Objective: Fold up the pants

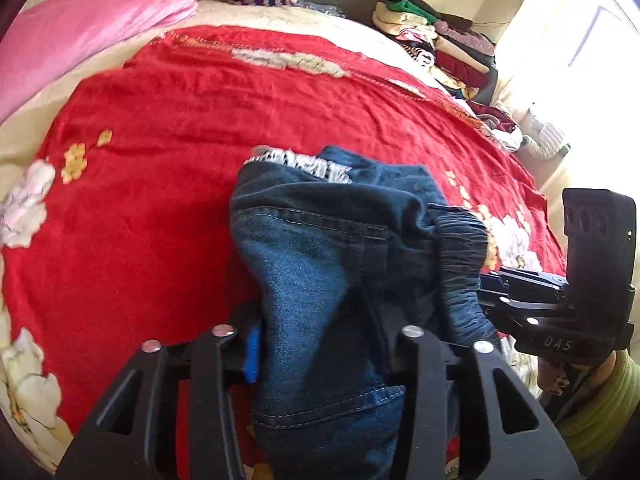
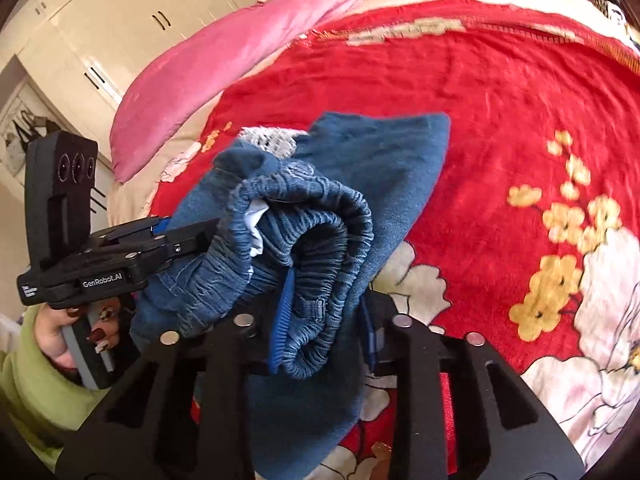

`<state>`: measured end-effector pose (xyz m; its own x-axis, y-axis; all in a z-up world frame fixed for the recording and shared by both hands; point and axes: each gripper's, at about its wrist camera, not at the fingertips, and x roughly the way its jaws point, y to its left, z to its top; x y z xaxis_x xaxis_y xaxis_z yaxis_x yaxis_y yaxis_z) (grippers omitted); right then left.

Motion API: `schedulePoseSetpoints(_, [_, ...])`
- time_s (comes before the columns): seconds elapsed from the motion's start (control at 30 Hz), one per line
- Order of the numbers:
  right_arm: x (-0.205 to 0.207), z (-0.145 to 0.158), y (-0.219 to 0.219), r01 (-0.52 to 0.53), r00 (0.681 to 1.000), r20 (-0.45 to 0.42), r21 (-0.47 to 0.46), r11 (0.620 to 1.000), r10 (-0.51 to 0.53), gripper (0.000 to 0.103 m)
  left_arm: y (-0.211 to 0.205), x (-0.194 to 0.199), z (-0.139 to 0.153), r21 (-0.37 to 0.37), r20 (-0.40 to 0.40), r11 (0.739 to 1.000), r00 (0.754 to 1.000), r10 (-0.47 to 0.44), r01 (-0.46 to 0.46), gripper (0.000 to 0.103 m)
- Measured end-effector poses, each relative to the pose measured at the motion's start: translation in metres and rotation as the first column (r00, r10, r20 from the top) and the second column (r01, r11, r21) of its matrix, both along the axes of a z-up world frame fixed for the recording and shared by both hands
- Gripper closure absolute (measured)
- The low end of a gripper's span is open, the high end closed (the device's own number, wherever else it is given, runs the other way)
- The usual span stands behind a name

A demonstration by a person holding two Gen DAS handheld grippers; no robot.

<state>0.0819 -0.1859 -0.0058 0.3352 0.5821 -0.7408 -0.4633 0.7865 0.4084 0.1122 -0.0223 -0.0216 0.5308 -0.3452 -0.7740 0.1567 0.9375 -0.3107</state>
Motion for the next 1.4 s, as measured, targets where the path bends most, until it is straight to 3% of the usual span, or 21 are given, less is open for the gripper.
schedulePoseSetpoints(0.1, [-0.001,0.016,0.005,-0.012,0.999,0.051,0.003,1.000,0.012,0.085,0.003,0.002,0.012,-0.010,0.019,1.000,1.000,-0.004,0.005,0.072])
schedulePoseSetpoints(0.43, [0.033,0.060,0.021,-0.047,0.976,0.215,0.010,0.999,0.044,0.086,0.015,0.038,0.056,0.023,0.133,0.999,0.990,0.036,-0.040,0.072])
schedulePoseSetpoints(0.67, [0.071,0.031,0.028,0.002,0.989,0.145,-0.054,0.999,0.006,0.084,0.016,0.062,0.030,0.061,0.086,0.996,0.994,0.061,-0.066,0.071])
schedulePoseSetpoints(0.83, [0.079,0.000,0.020,0.074,0.997,0.040,-0.107,0.992,-0.070,0.075,0.025,0.066,-0.003,0.082,0.010,0.992,0.995,0.096,-0.097,0.056])
schedulePoseSetpoints(0.9, [0.078,-0.002,0.019,0.087,0.996,0.041,-0.119,0.989,-0.083,0.068,0.030,0.067,-0.010,0.074,-0.001,0.991,0.994,0.110,-0.109,0.049])
schedulePoseSetpoints(1.0, [0.075,-0.001,0.019,0.100,0.994,0.046,-0.128,0.987,-0.094,0.067,0.034,0.066,-0.008,0.064,-0.002,0.991,0.993,0.116,-0.116,0.048])
schedulePoseSetpoints(1.13, [0.065,0.011,0.016,0.111,0.990,0.096,-0.135,0.985,-0.099,0.061,0.036,0.057,0.004,0.057,0.028,0.991,0.993,0.118,-0.120,0.040])
schedulePoseSetpoints(1.2, [0.055,0.023,0.010,0.126,0.984,0.139,-0.128,0.984,-0.108,0.045,0.037,0.047,0.014,0.057,0.055,0.990,0.991,0.123,-0.126,0.032])
schedulePoseSetpoints(1.4, [0.015,0.059,0.000,0.149,0.958,0.262,-0.118,0.982,-0.114,0.021,0.036,0.015,0.042,0.086,0.116,0.985,0.983,0.142,-0.153,0.008])
